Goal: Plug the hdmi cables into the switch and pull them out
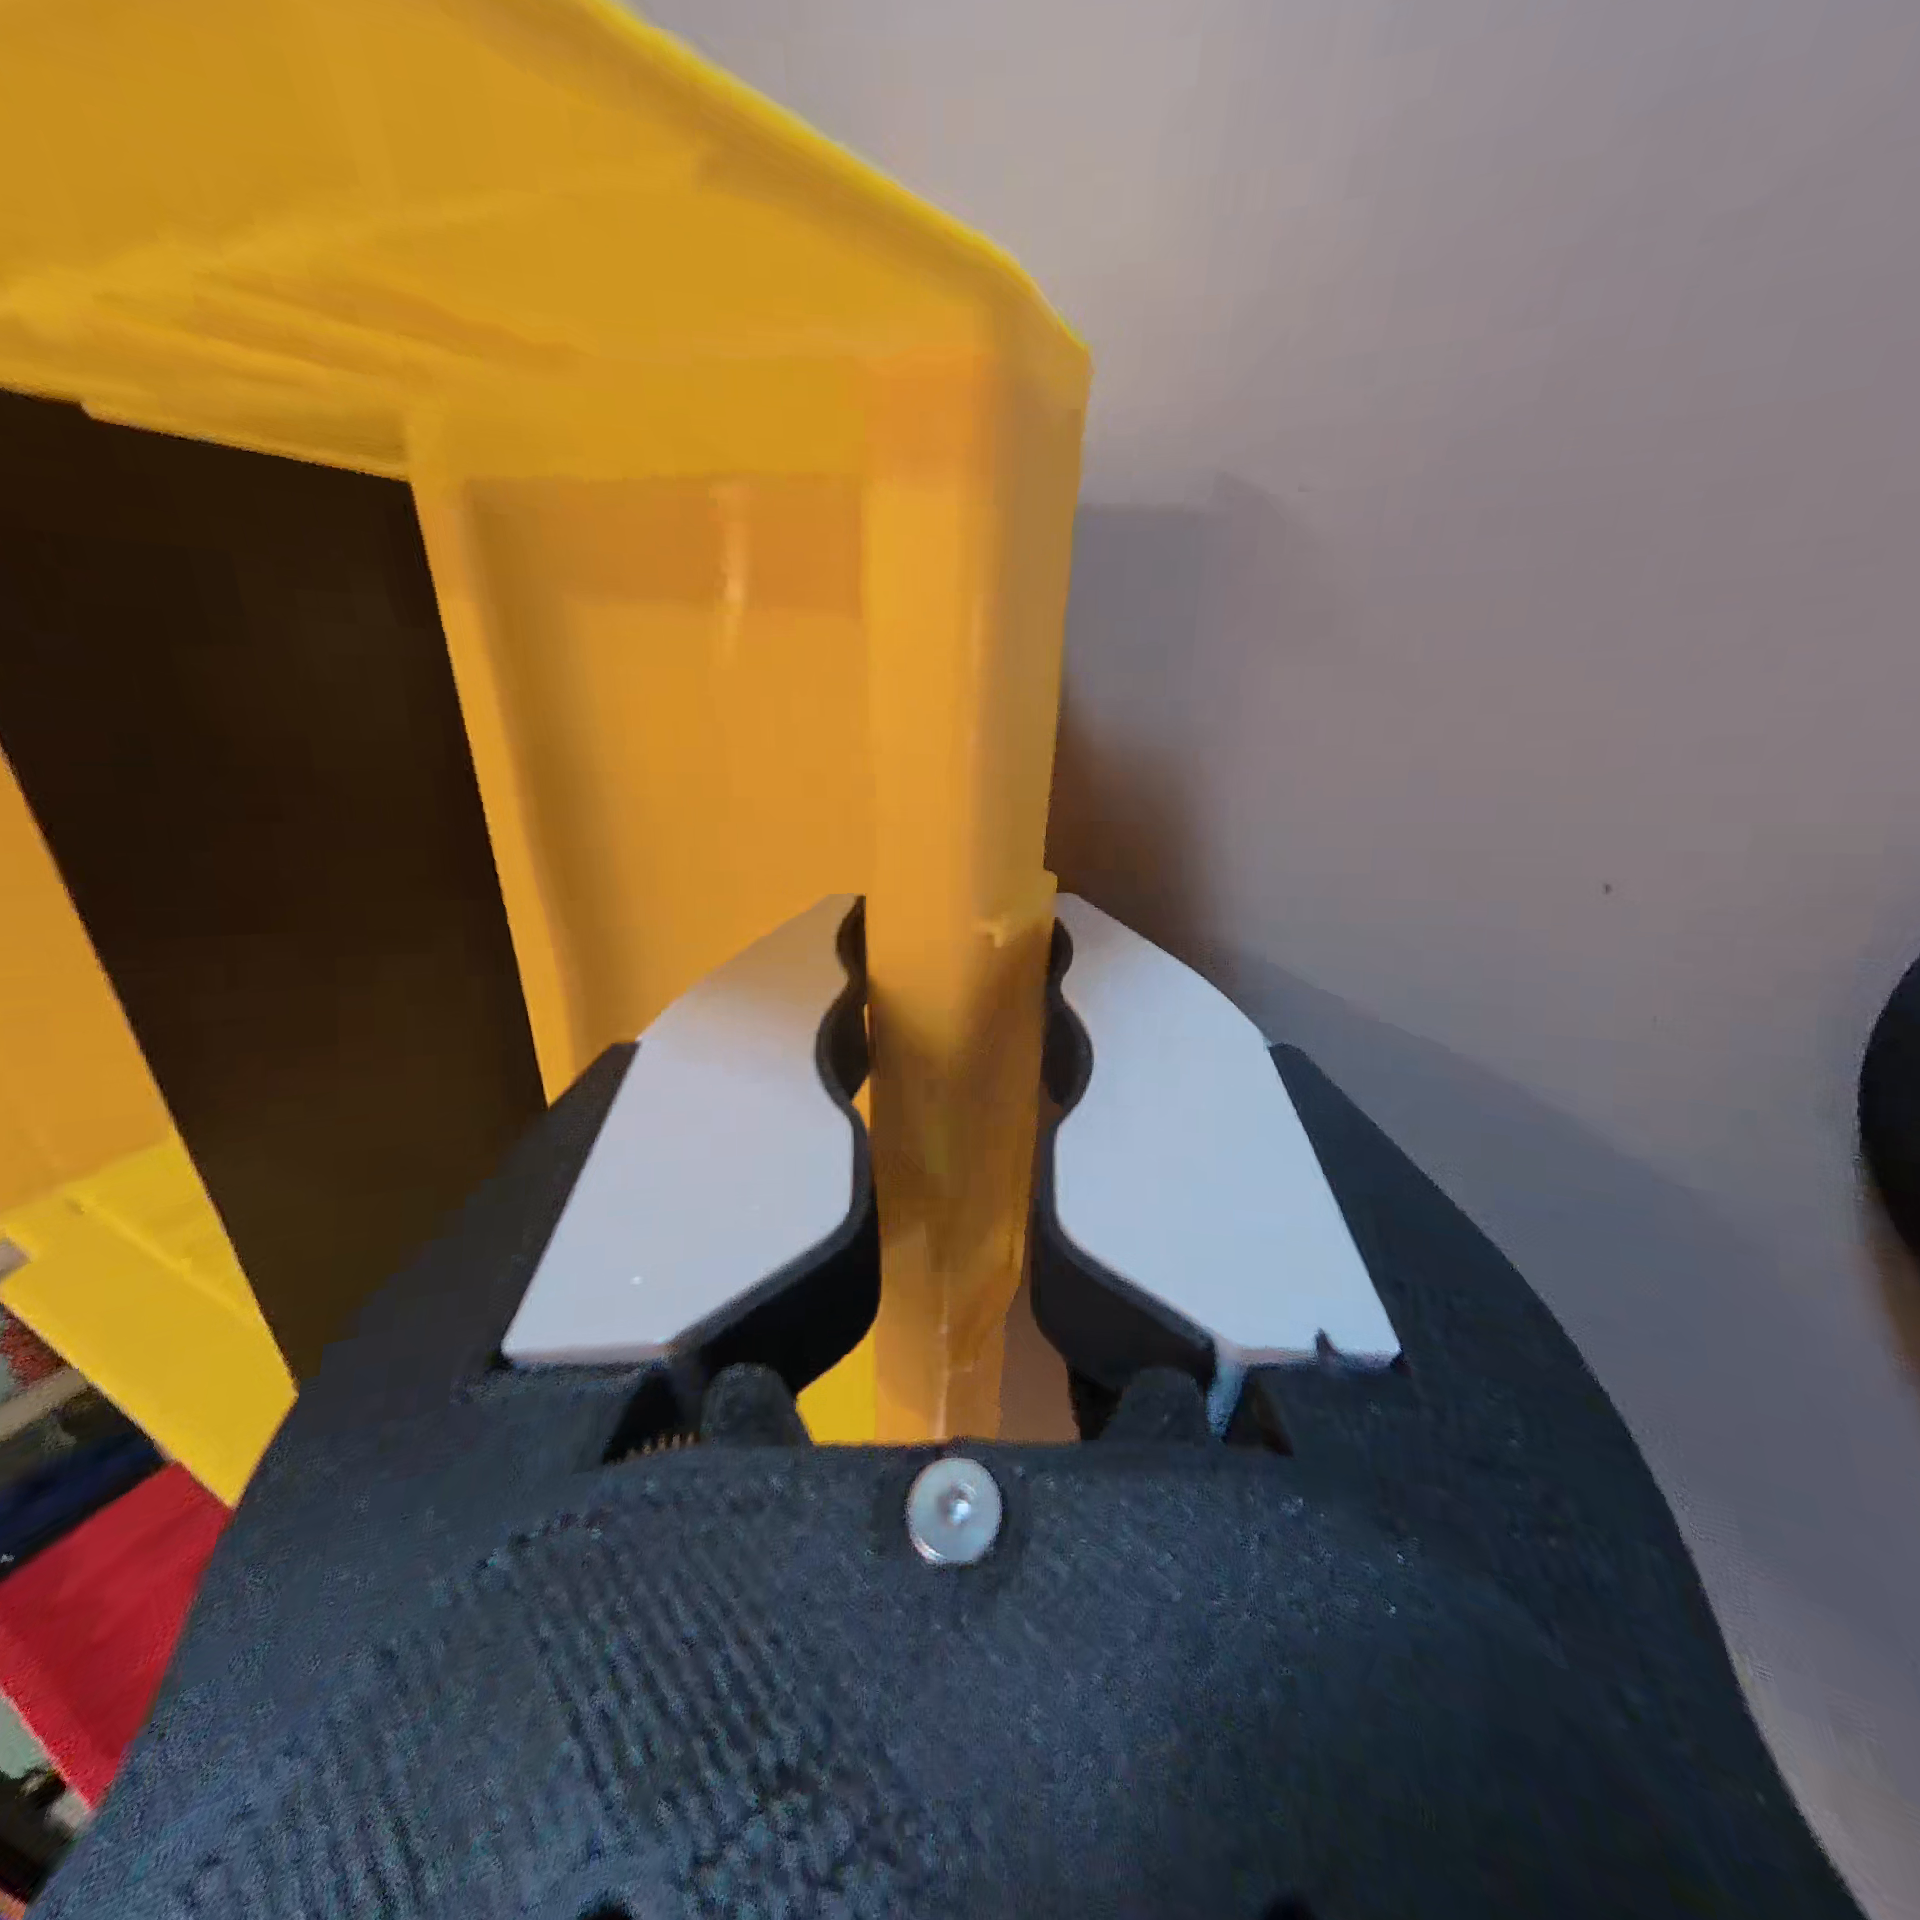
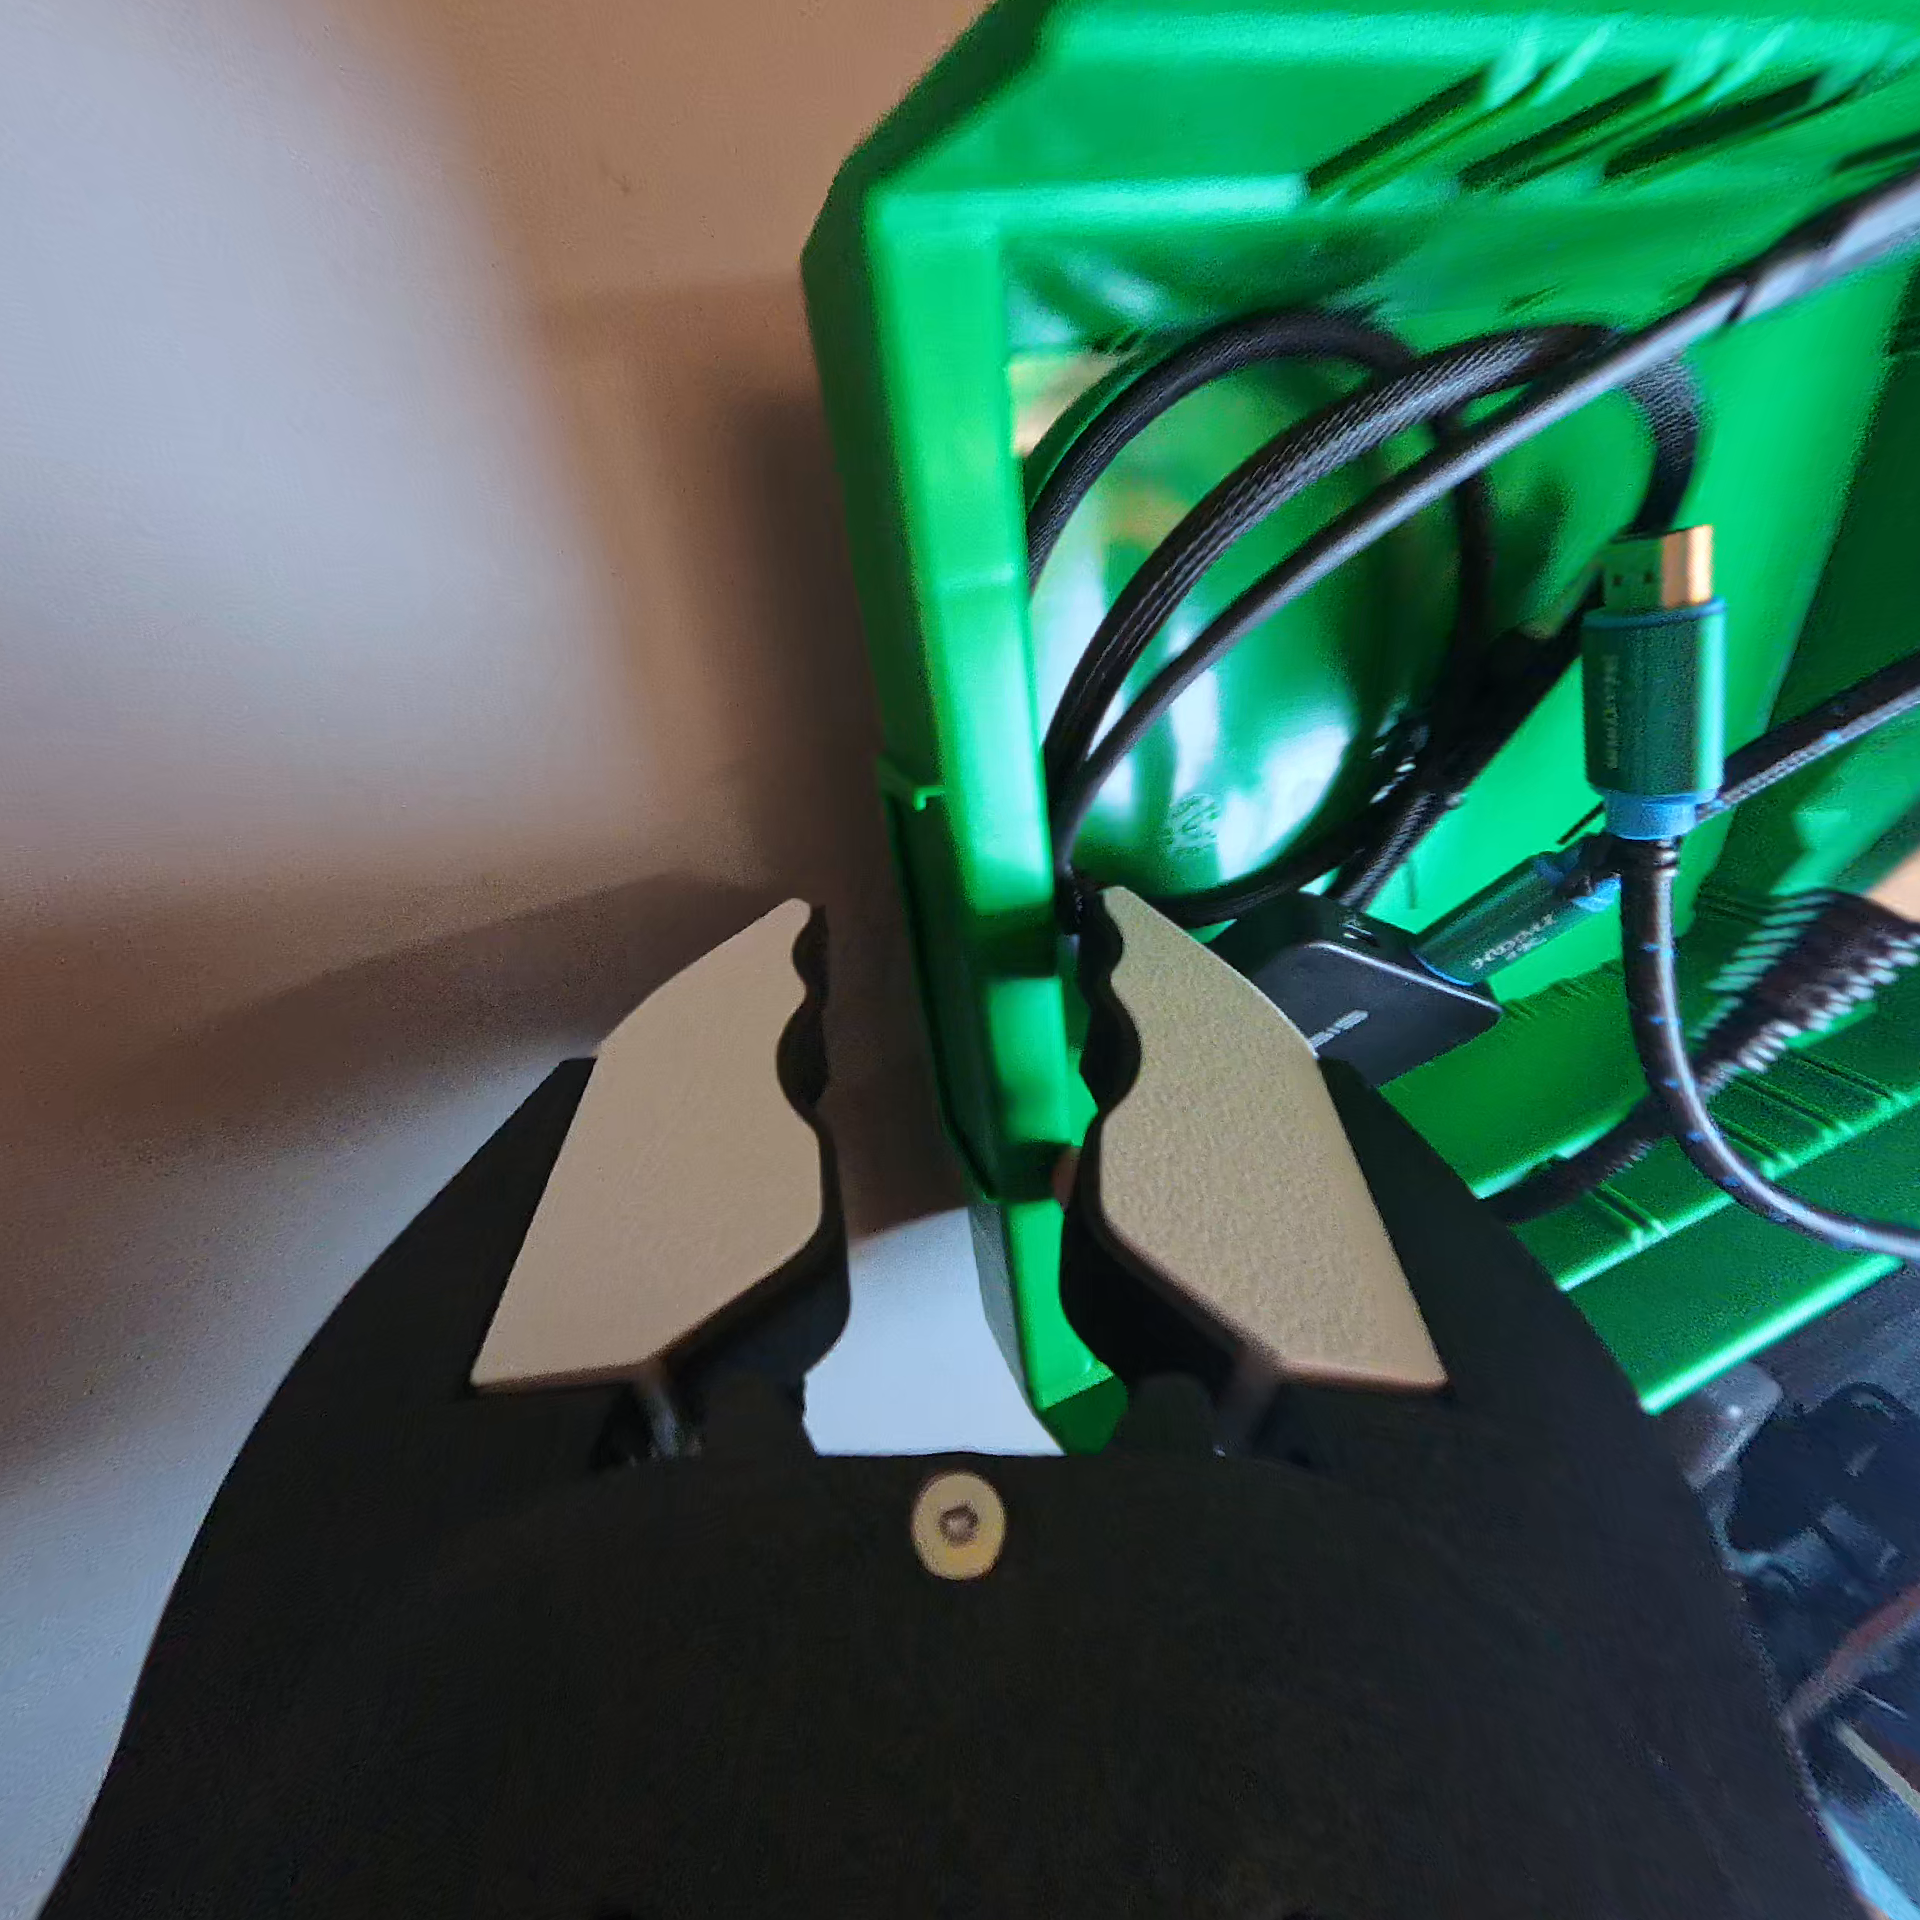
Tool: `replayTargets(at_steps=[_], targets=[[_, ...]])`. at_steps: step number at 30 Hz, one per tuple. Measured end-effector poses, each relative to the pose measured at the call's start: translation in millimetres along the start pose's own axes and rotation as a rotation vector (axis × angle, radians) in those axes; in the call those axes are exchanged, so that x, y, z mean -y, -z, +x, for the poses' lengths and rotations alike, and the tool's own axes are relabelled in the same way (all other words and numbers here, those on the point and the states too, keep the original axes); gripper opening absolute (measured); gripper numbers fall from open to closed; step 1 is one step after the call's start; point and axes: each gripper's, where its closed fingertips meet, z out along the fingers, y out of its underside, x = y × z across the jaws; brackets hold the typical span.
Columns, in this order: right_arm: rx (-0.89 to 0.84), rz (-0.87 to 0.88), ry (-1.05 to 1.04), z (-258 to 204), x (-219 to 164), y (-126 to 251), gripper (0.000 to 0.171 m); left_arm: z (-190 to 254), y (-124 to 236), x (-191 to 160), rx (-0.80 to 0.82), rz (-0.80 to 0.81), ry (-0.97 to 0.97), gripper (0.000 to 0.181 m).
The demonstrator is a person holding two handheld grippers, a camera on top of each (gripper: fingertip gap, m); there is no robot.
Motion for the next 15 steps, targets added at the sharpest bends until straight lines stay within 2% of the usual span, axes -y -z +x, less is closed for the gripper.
replayTargets(at_steps=[2,4,6,10,15], targets=[[-0.025,-0.042,0.045,2,-4,-6,0.044,-3,-1,4,0.033,0.017,-0.035,0.030],[-0.063,-0.044,0.057,6,-2,-10,0.032,-4,-2,8,0.057,0.029,-0.049,0.030],[-0.098,-0.047,0.111,6,2,-12,0.029,-3,-2,16,0.062,0.067,-0.052,0.030],[-0.137,-0.017,0.153,-6,17,-9,0.028,7,0,40,0.024,0.162,-0.035,0.029],[-0.135,0.047,0.226,-46,46,3,0.030,16,1,73,0.027,0.239,-0.116,0.030]])
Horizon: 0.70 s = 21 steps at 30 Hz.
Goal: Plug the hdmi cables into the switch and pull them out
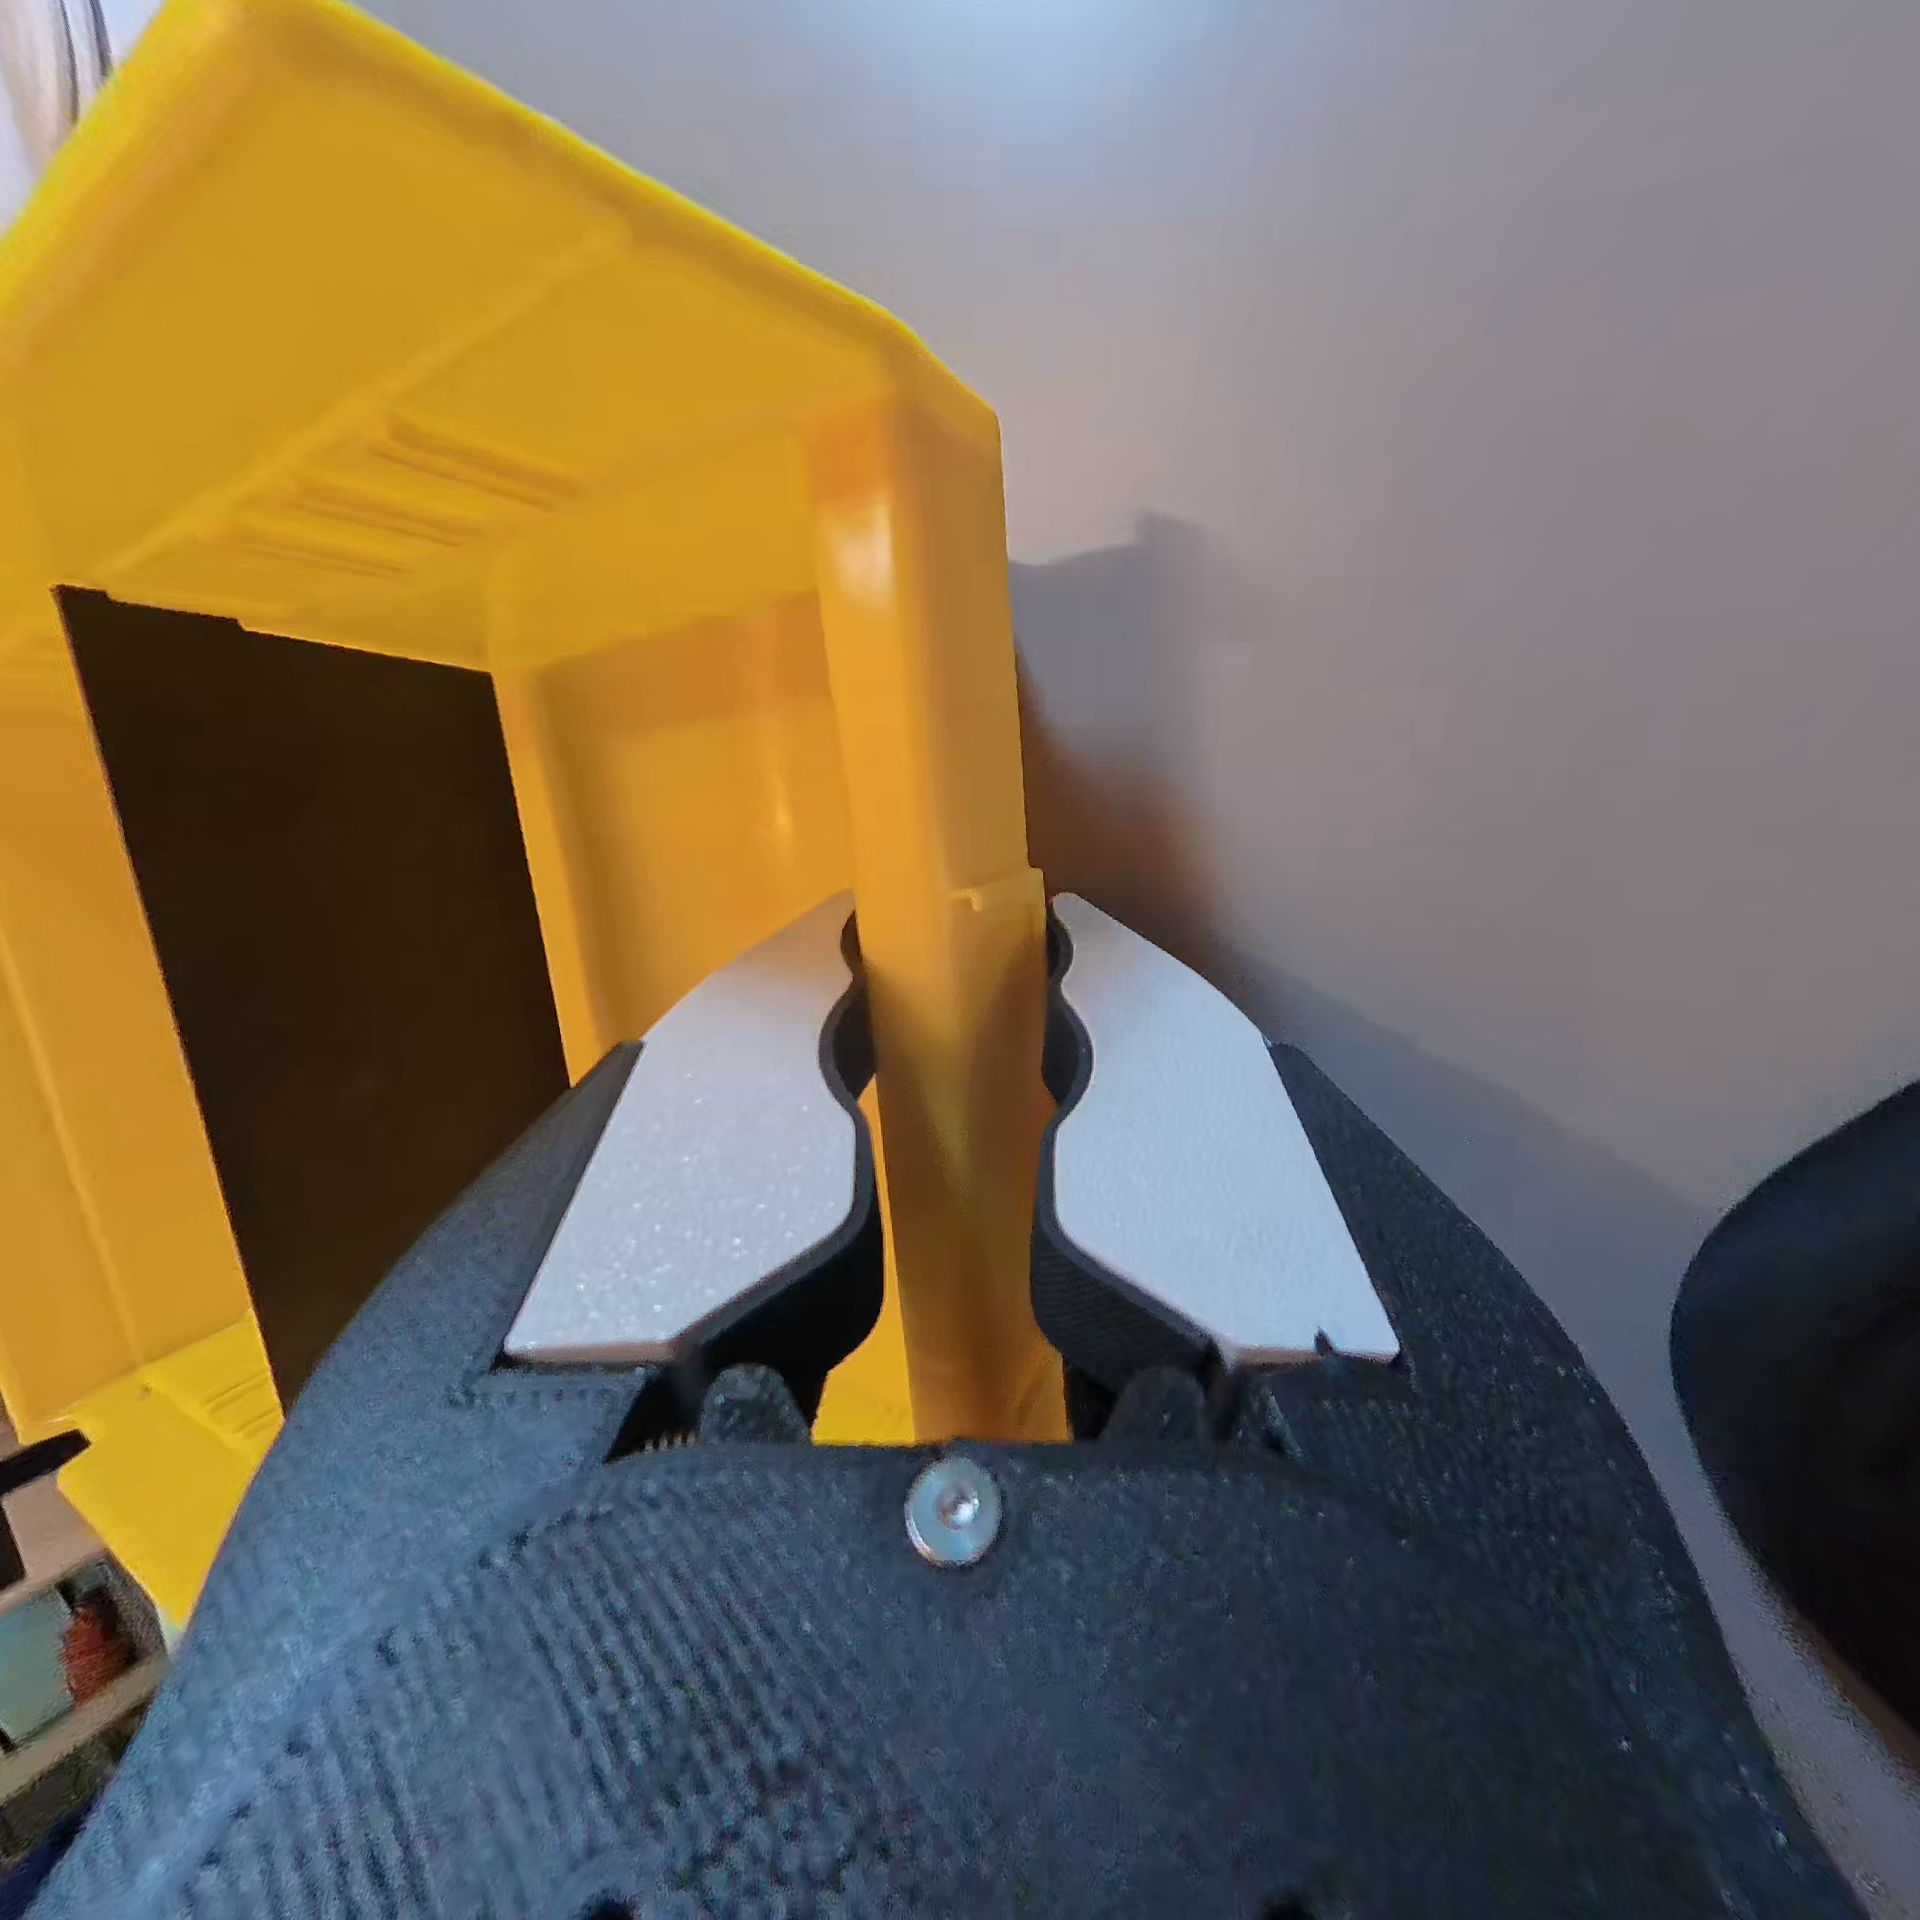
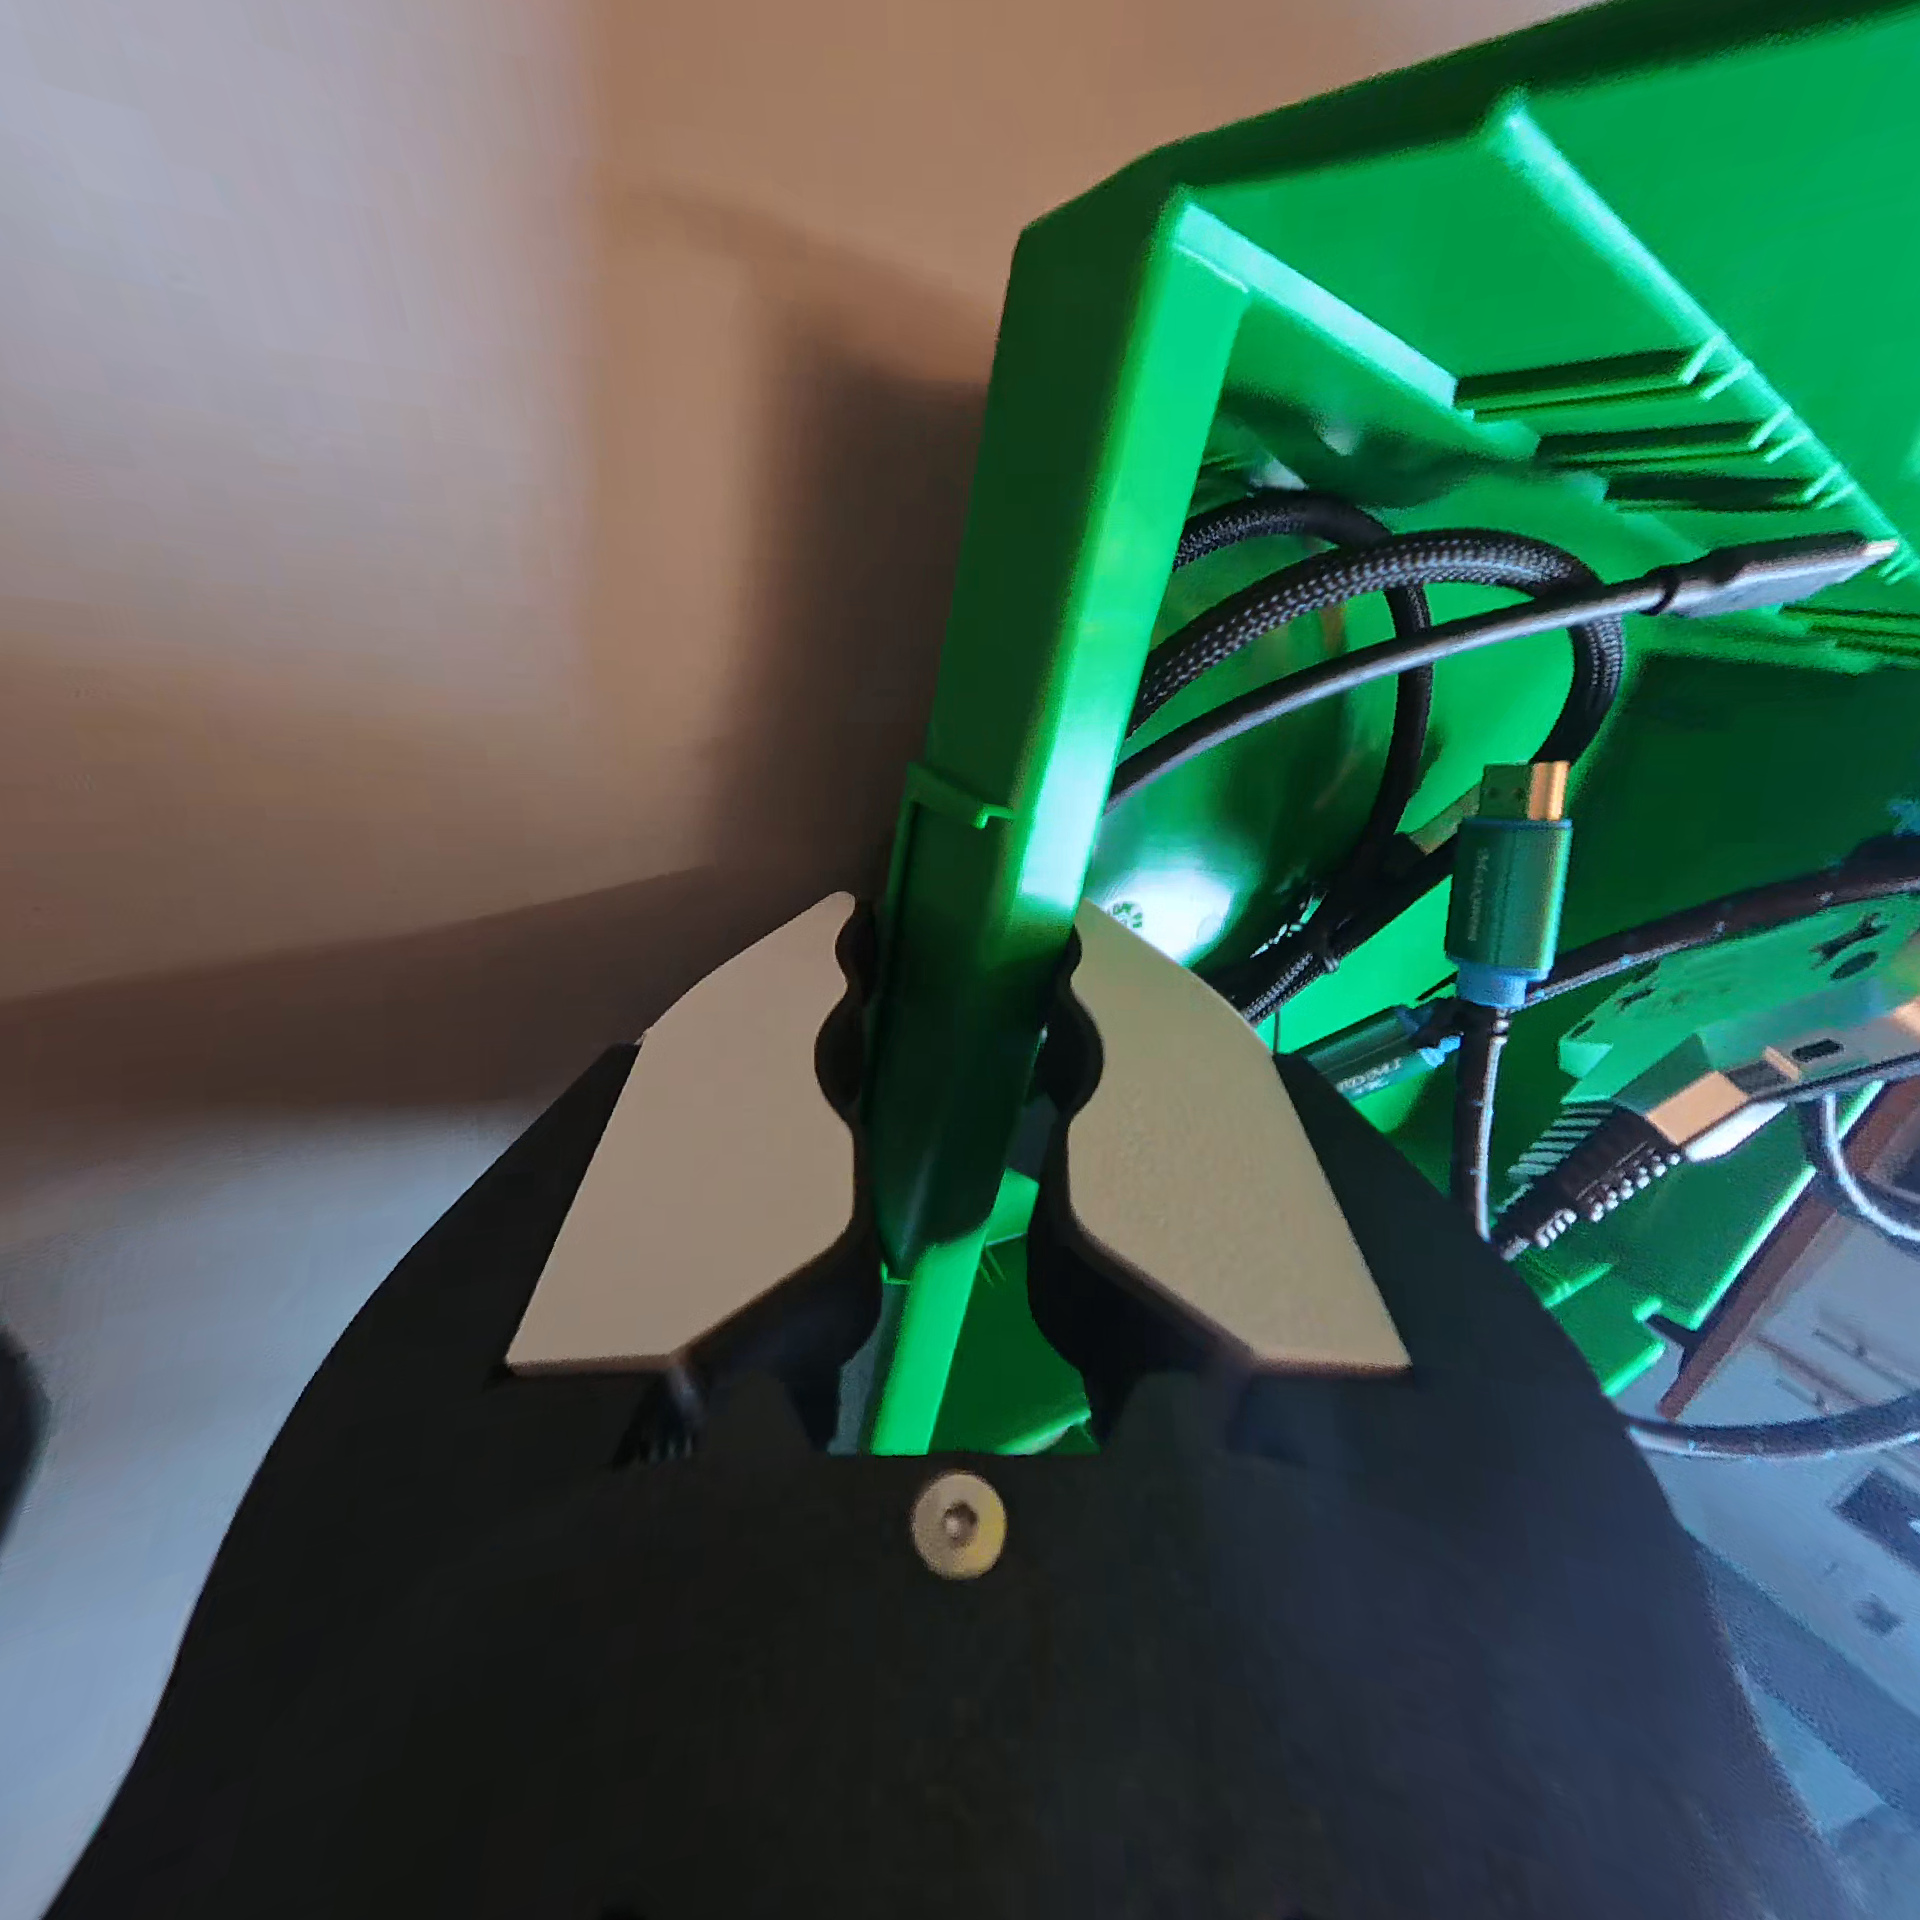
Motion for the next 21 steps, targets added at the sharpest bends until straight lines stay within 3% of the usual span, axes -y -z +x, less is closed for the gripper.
replayTargets(at_steps=[8,10,14,17,19,21], targets=[[-0.049,0.122,0.129,-74,70,40,0.034,-9,-9,52,0.133,0.139,-0.097,0.033],[-0.037,0.287,0.060,-94,97,64,0.038,-11,4,65,0.174,0.211,-0.030,0.039],[0.229,0.755,-0.340,-117,130,145,0.041,7,44,101,0.171,0.438,0.202,0.035],[0.096,0.902,-0.638,-86,86,176,0.043,45,74,135,0.013,0.606,0.424,0.036],[-0.038,0.912,-0.825,-71,38,178,0.039,70,90,159,-0.068,0.692,0.539,0.036],[-0.141,0.853,-0.992,-63,-8,163,0.044,85,97,177,-0.048,0.728,0.599,0.035]])
